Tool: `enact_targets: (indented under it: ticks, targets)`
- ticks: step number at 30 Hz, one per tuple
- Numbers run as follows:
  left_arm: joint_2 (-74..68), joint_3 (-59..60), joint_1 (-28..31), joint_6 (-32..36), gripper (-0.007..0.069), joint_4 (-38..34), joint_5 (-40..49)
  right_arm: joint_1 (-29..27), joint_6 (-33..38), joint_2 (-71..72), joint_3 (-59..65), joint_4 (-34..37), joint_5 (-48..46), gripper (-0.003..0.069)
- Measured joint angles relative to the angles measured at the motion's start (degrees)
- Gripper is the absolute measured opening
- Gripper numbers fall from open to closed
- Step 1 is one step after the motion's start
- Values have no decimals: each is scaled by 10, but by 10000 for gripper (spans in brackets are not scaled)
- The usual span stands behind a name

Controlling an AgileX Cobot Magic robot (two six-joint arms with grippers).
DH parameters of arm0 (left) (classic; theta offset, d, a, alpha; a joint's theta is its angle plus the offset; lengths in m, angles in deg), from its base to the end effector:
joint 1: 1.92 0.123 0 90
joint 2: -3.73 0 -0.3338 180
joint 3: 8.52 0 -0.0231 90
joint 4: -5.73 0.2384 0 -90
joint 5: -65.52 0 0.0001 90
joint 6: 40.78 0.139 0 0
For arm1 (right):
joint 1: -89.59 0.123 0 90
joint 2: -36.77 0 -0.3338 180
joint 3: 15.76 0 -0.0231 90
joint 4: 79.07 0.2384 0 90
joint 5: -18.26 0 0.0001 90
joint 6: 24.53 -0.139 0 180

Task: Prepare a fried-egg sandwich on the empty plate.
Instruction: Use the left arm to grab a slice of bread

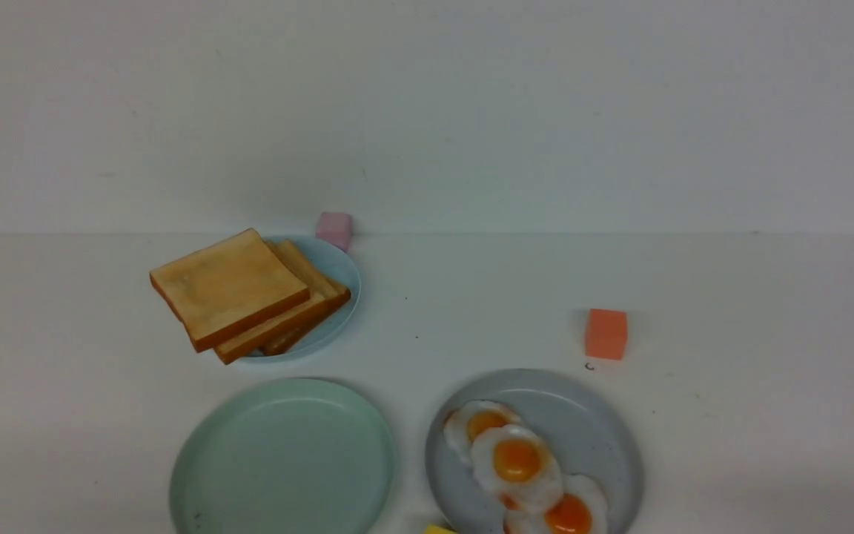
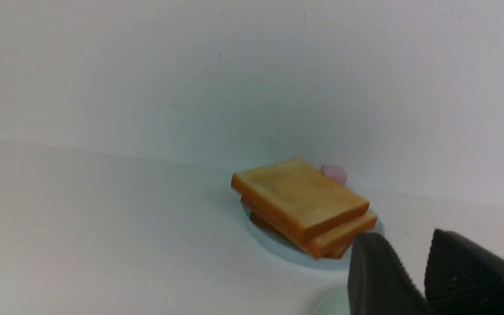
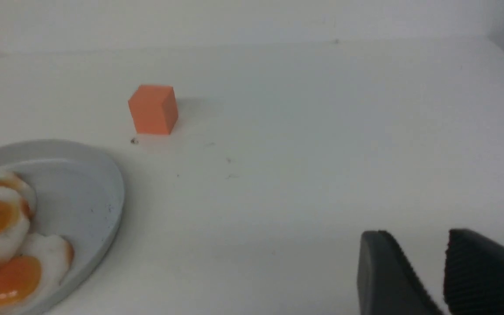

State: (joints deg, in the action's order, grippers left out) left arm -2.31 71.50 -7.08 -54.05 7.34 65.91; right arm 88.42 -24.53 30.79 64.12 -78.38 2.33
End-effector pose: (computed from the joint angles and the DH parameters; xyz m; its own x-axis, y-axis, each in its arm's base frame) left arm 0.0429 -0.0038 0.2061 0.0423 -0.2067 -0.9775 0.1004 0.9743 -0.2017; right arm 0.0402 -0.0004 0.1695 -0.2041 0.0157 -0.9788 0.0195 0.9997 0.0120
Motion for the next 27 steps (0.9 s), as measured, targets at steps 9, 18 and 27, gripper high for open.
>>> enact_targets:
  ticks: [9, 18, 27]
  targets:
    - [0, 0, 0, -1, 202, 0, -39, 0, -58, 0, 0, 39, 163, 237]
    - [-5, -53, 0, -113, 207, -16, -102, 4, -274, -9, -42, 20, 300, 238]
    - [-226, -404, 0, -129, 217, -16, 145, 6, -560, -176, -371, -273, 163, 239]
